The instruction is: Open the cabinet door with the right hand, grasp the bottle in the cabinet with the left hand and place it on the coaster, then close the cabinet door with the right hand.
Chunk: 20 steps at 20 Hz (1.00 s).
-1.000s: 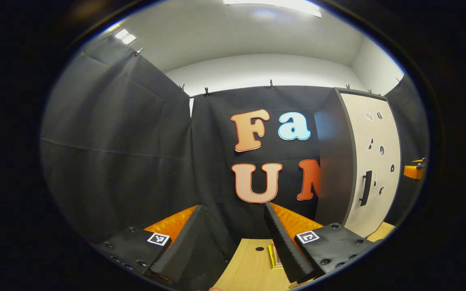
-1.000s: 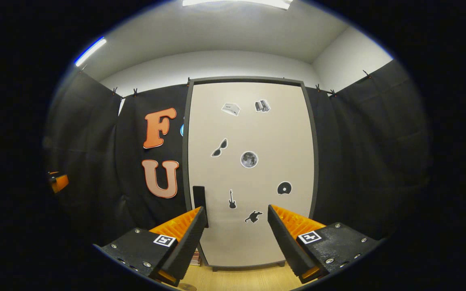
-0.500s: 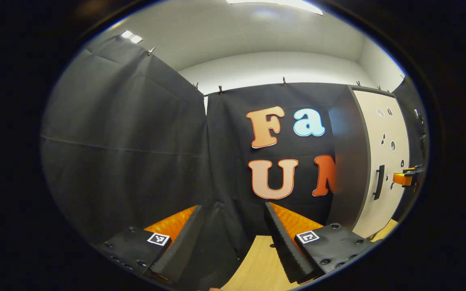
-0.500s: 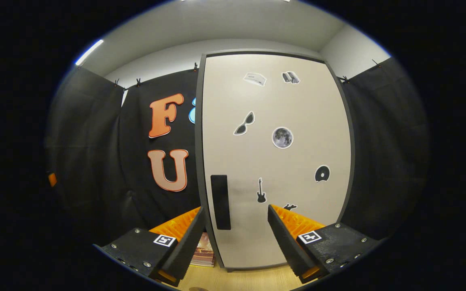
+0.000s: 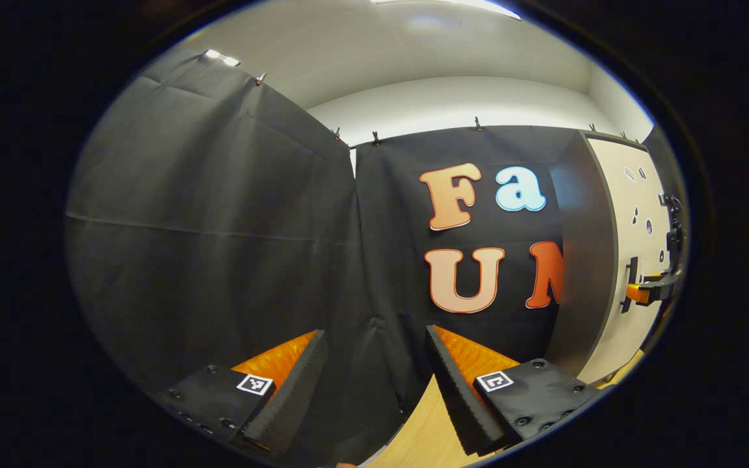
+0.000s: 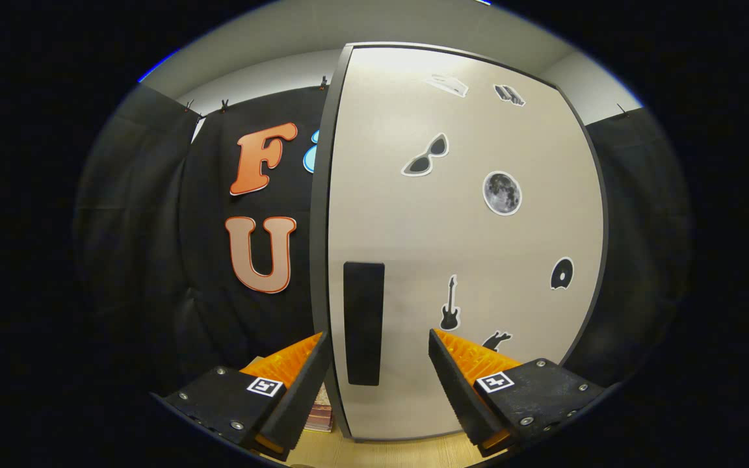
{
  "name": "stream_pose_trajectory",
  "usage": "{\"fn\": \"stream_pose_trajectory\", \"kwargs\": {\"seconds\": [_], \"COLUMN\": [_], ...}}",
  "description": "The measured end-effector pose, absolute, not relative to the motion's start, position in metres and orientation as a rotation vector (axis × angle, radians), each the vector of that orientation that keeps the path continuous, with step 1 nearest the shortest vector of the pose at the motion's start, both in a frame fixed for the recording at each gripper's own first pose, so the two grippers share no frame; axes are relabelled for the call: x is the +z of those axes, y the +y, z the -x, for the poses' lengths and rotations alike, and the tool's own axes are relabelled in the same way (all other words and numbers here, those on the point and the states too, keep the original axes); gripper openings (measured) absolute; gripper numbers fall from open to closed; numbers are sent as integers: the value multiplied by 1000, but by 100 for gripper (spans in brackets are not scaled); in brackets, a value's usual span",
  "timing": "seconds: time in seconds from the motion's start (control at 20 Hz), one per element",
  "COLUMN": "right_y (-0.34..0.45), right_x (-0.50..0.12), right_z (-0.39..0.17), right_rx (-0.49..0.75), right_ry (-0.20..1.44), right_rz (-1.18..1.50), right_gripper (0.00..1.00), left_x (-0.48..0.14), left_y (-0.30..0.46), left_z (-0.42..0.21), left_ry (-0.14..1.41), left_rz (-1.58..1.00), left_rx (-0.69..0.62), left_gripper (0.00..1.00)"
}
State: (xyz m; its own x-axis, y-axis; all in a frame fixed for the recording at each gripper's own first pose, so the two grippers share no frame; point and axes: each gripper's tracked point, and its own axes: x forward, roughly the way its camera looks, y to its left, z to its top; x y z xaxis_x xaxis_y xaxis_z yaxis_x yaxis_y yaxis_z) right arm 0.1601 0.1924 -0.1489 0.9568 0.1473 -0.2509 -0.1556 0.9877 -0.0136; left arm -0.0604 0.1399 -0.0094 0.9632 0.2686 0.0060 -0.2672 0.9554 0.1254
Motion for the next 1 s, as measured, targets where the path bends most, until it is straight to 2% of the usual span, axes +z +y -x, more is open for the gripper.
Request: {"fn": "stream_pose_trajectory", "kwargs": {"seconds": [0.2,0.25,0.3,0.4,0.55,1.0], "right_y": [203,204,206,206,205,206], "right_x": [-159,-162,-164,-169,-172,-162], "right_z": [-173,-175,-177,-179,-177,-160], "right_rx": [162,163,163,160,163,232], "right_ry": [267,270,274,291,291,267], "right_rz": [36,36,35,34,13,2], "right_gripper": [83,76,73,61,38,25], "left_x": [-13,-15,-15,-17,-21,-24], "left_y": [151,153,155,160,163,158], "left_z": [64,64,65,67,67,69], "left_ry": [21,23,24,26,32,44], "left_rz": [-122,-120,-119,-116,-112,-101], "left_rx": [295,301,306,316,325,307], "left_gripper": [98,98,98,98,97,98]}}
